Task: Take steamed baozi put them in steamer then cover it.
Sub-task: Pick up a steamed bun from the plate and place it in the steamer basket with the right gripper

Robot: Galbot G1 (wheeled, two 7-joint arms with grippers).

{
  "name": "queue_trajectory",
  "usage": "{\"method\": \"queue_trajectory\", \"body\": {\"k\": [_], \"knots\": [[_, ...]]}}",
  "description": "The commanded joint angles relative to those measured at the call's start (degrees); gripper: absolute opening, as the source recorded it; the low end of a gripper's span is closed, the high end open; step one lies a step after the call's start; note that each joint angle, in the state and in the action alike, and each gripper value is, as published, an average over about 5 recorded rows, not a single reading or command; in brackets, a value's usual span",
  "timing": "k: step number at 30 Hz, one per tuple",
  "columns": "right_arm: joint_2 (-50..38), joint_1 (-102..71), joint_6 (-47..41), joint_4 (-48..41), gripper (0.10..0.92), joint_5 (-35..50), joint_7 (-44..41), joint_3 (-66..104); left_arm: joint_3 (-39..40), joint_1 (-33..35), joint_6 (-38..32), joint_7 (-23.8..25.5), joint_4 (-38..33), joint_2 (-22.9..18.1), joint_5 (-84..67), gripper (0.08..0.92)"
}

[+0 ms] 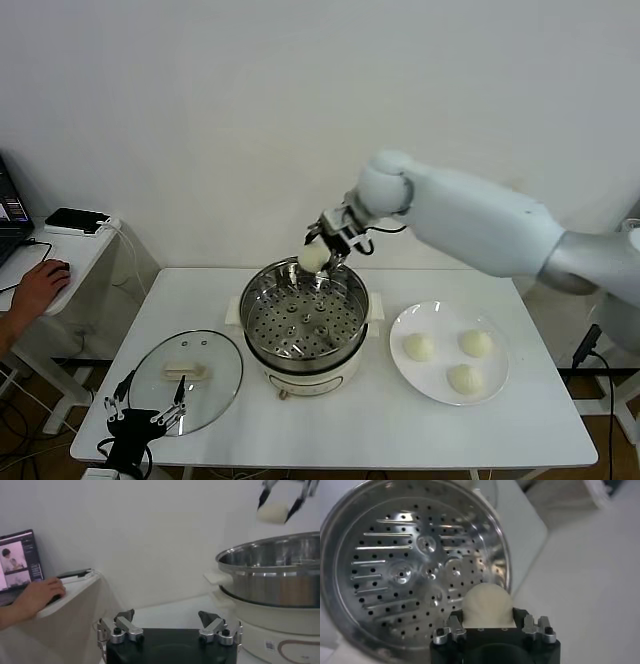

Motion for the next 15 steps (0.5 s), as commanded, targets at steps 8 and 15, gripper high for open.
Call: {"method": "queue_trajectory", "body": {"k": [8, 15], "knots": [[4.84, -2.45, 13.92, -6.77, 0.618, -14.77, 3.59, -4.89, -0.31, 0.23, 0.21, -0.04, -2.15, -0.71, -0.3, 0.823], [5.77, -5.08, 18.52, -10.45, 0.619, -19.87, 6.76, -2.55, -0.24, 0.47, 0.27, -0.05, -2.69, -1.03, -0.12, 0.823]]}}
